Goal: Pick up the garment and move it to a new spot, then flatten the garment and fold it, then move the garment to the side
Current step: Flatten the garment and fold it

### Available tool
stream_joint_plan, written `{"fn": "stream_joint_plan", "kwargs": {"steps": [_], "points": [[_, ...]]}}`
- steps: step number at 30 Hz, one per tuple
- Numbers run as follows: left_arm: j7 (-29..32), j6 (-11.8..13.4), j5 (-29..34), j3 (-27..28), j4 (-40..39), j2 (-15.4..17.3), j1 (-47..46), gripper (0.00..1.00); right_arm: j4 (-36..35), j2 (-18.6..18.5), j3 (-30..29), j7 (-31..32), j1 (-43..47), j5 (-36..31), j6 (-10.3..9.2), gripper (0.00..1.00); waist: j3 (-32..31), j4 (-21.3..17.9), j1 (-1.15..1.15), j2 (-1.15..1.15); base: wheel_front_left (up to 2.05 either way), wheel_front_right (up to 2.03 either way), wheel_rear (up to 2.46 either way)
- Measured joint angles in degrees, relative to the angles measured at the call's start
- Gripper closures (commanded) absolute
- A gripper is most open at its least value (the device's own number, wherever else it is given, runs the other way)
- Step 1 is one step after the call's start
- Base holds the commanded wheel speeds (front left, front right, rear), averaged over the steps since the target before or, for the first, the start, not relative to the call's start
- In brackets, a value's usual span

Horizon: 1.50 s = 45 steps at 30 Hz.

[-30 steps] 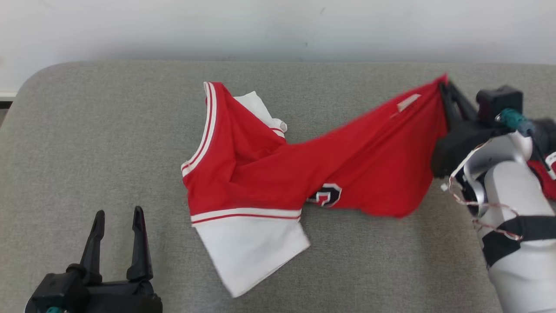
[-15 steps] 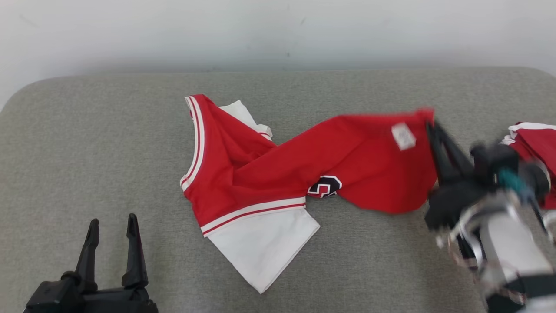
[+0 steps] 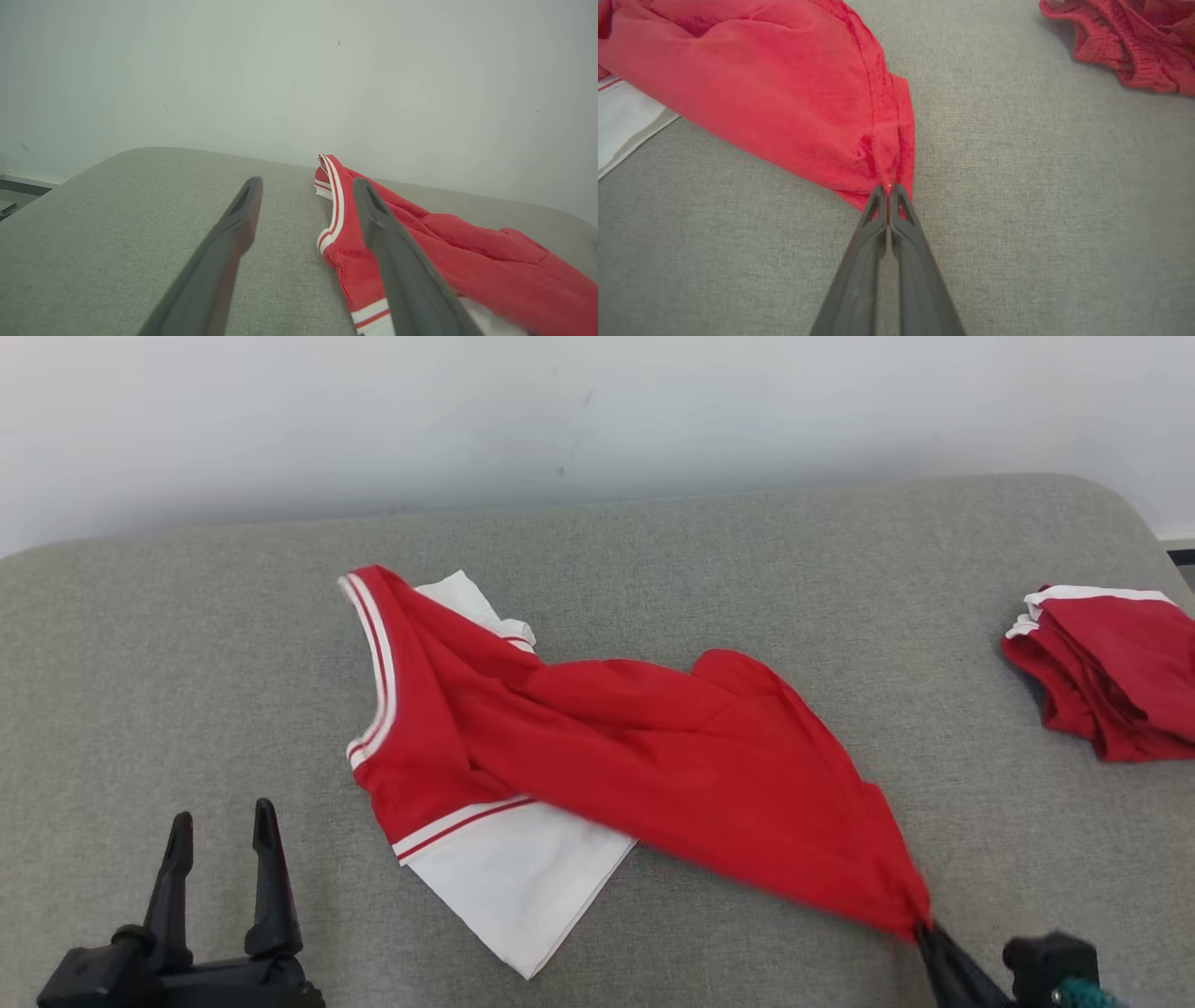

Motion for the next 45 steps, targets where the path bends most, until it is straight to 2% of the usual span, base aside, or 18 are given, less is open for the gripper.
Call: {"fn": "stream_joint_plan", "kwargs": {"steps": [1, 9, 12, 16, 19, 25, 32, 36, 38, 39, 40, 45], "points": [[0.01, 0.00, 0.00, 0.08, 0.03, 0.01, 0.07, 0.00, 0.07, 0.41, -0.46, 1.07, 1.03, 0.13, 0.00, 0.00, -0.17, -0.03, 0.00, 0.00, 0.00, 0.00, 0.00], [0.01, 0.00, -0.21, -0.40, 0.48, -0.01, 1.17, 0.00, -4.44, 2.91, -8.88, 11.58, 0.23, 4.09, 0.00, 0.00, -1.50, 0.64, 0.00, 0.00, 0.00, 0.00, 0.00], [0.01, 0.04, -0.37, -0.48, 0.48, -0.02, 1.54, 0.00, -5.21, 2.66, -9.35, 14.97, -2.09, 4.32, -0.01, 0.00, -1.70, 0.82, -0.01, 0.00, 0.00, 0.00, 0.00], [0.01, 0.05, -0.36, -0.48, 0.30, -0.02, 1.65, 0.00, -3.90, 1.63, -7.61, 22.58, -10.72, 6.06, 0.00, 0.00, -1.30, 0.94, 0.00, 0.00, 0.00, 0.00, 0.00], [0.01, -0.04, -0.31, -0.66, 0.18, -0.01, 1.56, 0.00, 1.12, 0.52, -6.60, 25.31, -18.82, 7.43, 0.00, 0.00, -0.42, 1.13, 0.01, 0.00, 0.00, 0.00, 0.00], [0.01, -0.57, 0.19, -1.62, 0.30, -0.02, -0.22, 0.00, 15.33, -0.38, -5.94, 25.83, -31.10, 9.92, -0.01, 0.00, 1.41, 2.86, 0.01, 0.00, 0.00, 0.00, 0.00], [0.01, -0.86, 0.52, -2.10, 0.02, -0.02, -1.86, 0.00, 25.02, -2.97, -1.88, 25.85, -37.07, 10.56, -0.01, 0.00, 3.74, 5.70, 0.01, 0.00, 0.00, 0.00, 0.00], [0.01, -0.97, 0.58, -2.05, -0.38, 0.00, -2.31, 0.00, 28.82, -3.26, -0.41, 25.55, -39.17, 11.36, -0.01, 0.00, 5.14, 6.94, 0.01, 0.00, 0.00, 0.00, 0.00], [0.01, -1.00, 0.60, -2.11, -0.47, -0.01, -2.64, 0.00, 30.15, -3.53, 0.41, 25.46, -40.01, 11.87, 0.00, 0.65, 5.84, 7.39, 0.01, 0.00, 0.00, 0.00, 0.00], [0.01, -1.01, 0.65, -2.15, -0.49, -0.02, -2.85, 0.00, 30.53, -3.65, 0.70, 25.16, -40.32, 12.09, -0.01, 0.89, 6.14, 7.58, 0.02, 0.00, 0.00, 0.00, 0.00], [0.01, -1.00, 0.67, -2.14, -0.51, -0.02, -3.04, 0.00, 30.65, -3.81, 1.02, 24.21, -40.57, 12.29, -0.01, 1.00, 6.44, 7.74, 0.01, 0.00, 0.00, 0.00, 0.00], [0.01, -1.00, 0.85, -2.15, -0.51, -0.02, -3.39, 0.00, 31.45, -5.00, -1.23, 16.80, -44.06, 12.24, -0.01, 1.00, 7.55, 7.91, 0.01, 0.00, 0.00, 0.00, 0.00]]}}
